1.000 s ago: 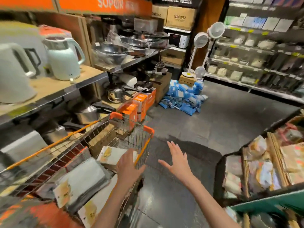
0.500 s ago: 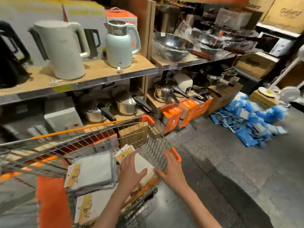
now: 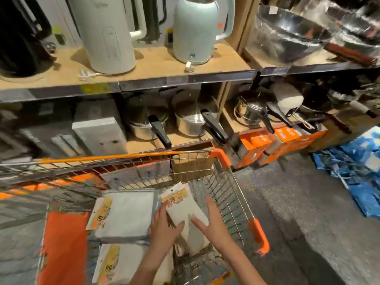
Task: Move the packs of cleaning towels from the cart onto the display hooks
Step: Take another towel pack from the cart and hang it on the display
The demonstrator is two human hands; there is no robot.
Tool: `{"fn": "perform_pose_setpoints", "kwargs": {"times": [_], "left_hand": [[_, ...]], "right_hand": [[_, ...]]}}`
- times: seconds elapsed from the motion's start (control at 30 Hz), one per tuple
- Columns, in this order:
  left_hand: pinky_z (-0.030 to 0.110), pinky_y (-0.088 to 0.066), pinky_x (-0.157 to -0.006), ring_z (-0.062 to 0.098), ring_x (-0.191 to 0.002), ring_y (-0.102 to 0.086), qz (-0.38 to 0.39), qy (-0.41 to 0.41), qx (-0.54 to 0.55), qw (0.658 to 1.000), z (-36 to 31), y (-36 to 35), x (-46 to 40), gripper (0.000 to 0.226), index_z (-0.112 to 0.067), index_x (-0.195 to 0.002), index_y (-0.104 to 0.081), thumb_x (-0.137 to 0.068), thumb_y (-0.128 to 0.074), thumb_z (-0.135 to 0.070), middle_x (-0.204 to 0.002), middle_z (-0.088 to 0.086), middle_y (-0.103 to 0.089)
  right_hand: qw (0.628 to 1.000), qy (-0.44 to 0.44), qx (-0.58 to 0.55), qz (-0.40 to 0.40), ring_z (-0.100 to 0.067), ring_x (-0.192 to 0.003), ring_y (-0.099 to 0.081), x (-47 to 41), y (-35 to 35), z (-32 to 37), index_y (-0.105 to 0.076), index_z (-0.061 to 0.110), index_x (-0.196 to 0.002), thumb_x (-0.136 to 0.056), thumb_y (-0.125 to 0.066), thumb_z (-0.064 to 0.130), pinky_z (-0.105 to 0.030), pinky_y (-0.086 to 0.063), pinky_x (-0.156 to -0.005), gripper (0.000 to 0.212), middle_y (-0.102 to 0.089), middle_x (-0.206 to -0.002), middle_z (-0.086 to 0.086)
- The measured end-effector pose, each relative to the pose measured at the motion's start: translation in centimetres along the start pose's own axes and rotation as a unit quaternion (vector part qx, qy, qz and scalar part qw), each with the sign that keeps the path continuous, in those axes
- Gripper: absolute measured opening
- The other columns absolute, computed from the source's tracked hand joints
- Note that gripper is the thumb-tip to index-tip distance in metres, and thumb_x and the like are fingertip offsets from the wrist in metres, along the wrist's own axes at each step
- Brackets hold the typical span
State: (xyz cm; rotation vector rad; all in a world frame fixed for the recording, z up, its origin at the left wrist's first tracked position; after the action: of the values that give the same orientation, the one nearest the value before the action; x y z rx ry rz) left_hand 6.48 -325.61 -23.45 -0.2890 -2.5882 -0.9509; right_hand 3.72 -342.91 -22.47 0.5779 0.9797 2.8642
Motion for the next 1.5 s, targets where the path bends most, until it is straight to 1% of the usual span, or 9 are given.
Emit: {"fn": "perform_pose_setpoints", "kwargs": {"times": [0.27, 0.47, 0.6, 0.7, 0.87, 0.97, 1.17, 1.33, 1.5], "left_hand": [[0.037, -0.035, -0.106, 0.027, -0.128, -0.042, -0.036, 0.066, 0.070, 0.995, 5.4, -4.0, -6.6, 0.081, -0.013, -0.144, -0.033, -0.075, -0.077, -0.019, -0.138, 0.010, -0.048], [0.034, -0.024, -0.114, 0.020, -0.140, -0.026, -0.033, 0.088, 0.139, 0.986, 8.9, -8.8, -11.1, 0.079, -0.016, -0.147, -0.028, -0.082, -0.072, -0.017, -0.152, 0.003, -0.030], [0.010, -0.029, -0.089, 0.009, -0.128, -0.034, -0.021, 0.115, 0.213, 0.970, 11.2, -11.9, -13.1, 0.079, -0.022, -0.146, -0.026, -0.082, -0.070, -0.005, -0.149, 0.000, -0.033], [0.013, -0.040, -0.088, 0.011, -0.127, -0.036, -0.023, 0.130, 0.294, 0.947, 12.5, -13.6, -14.2, 0.082, -0.027, -0.141, -0.022, -0.079, -0.070, -0.001, -0.150, 0.004, -0.030], [0.003, -0.042, -0.079, -0.024, -0.103, -0.047, -0.041, 0.098, 0.378, 0.920, 12.9, -15.1, -15.8, 0.083, -0.020, -0.133, -0.022, -0.074, -0.077, 0.000, -0.135, 0.003, -0.038], [0.004, -0.043, -0.080, -0.022, -0.104, -0.047, -0.038, 0.104, 0.409, 0.906, 13.5, -16.1, -16.8, 0.082, -0.018, -0.137, -0.020, -0.077, -0.060, 0.022, -0.132, -0.001, -0.040], [0.015, -0.040, -0.094, 0.002, -0.125, -0.039, -0.017, 0.103, 0.414, 0.904, 13.9, -17.0, -17.8, 0.094, -0.027, -0.145, -0.019, -0.076, -0.074, 0.004, -0.134, -0.014, -0.042], [0.000, -0.041, -0.074, -0.027, -0.101, -0.048, -0.009, 0.098, 0.422, 0.901, 14.0, -16.8, -17.7, 0.092, -0.034, -0.140, -0.024, -0.074, -0.074, 0.005, -0.129, -0.020, -0.044], [-0.006, -0.037, -0.072, -0.036, -0.098, -0.041, 0.000, 0.096, 0.418, 0.903, 14.2, -17.0, -17.4, 0.093, -0.038, -0.139, -0.018, -0.076, -0.075, -0.001, -0.125, -0.032, -0.036]], "right_hand": [[0.997, -0.041, -0.034, 0.054, -0.009, -0.130, -0.030, -8.0, -5.3, -4.9, -0.016, 0.024, -0.149, -0.083, -0.069, 0.038, -0.025, -0.026, -0.101, 0.085, -0.032, -0.142, 0.010], [0.992, -0.068, -0.064, 0.082, -0.003, -0.121, -0.033, -14.4, -8.7, -9.4, -0.030, 0.022, -0.143, -0.077, -0.076, 0.033, -0.023, -0.030, -0.099, 0.082, -0.038, -0.129, 0.017], [0.990, -0.085, -0.071, 0.083, -0.003, -0.119, -0.035, -17.2, -10.2, -12.0, -0.031, 0.017, -0.144, -0.075, -0.078, 0.030, -0.016, -0.027, -0.095, 0.084, -0.041, -0.132, 0.008], [0.989, -0.097, -0.084, 0.080, -0.004, -0.114, -0.044, -19.1, -11.5, -13.5, -0.037, 0.015, -0.140, -0.074, -0.080, 0.025, -0.007, -0.031, -0.086, 0.079, -0.047, -0.129, 0.004], [0.984, -0.085, -0.143, 0.059, 0.027, -0.090, -0.050, -20.4, -13.4, -15.1, -0.042, 0.033, -0.114, -0.072, -0.080, 0.008, 0.005, -0.037, -0.070, 0.062, -0.053, -0.105, 0.020], [0.980, -0.101, -0.166, 0.044, 0.017, -0.096, -0.056, -20.2, -14.2, -16.0, -0.048, 0.035, -0.109, -0.071, -0.082, 0.014, 0.002, -0.039, -0.073, 0.055, -0.060, -0.104, 0.023], [0.971, -0.142, -0.183, 0.059, 0.009, -0.095, -0.059, -20.0, -15.2, -17.7, -0.048, 0.037, -0.109, -0.068, -0.083, 0.016, -0.012, -0.044, -0.074, 0.058, -0.065, -0.106, 0.016], [0.962, -0.162, -0.213, 0.046, -0.014, -0.095, -0.066, -20.0, -15.2, -18.0, -0.056, 0.022, -0.110, -0.062, -0.084, 0.005, -0.030, -0.052, -0.082, 0.059, -0.070, -0.102, 0.000], [0.957, -0.169, -0.228, 0.051, -0.011, -0.092, -0.067, -19.6, -15.4, -18.0, -0.056, 0.019, -0.112, -0.063, -0.084, 0.004, -0.020, -0.050, -0.072, 0.058, -0.071, -0.101, 0.000]]}}
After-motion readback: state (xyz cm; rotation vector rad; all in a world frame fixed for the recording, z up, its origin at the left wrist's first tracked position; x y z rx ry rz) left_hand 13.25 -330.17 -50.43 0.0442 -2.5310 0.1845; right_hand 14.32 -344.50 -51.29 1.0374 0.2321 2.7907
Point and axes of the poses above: each hand's wrist, its own x-axis away from the middle knuckle, its own y-axis out of the back of the hand, z = x × y, the point moved 9 cm from there along -x, towards the middle knuckle
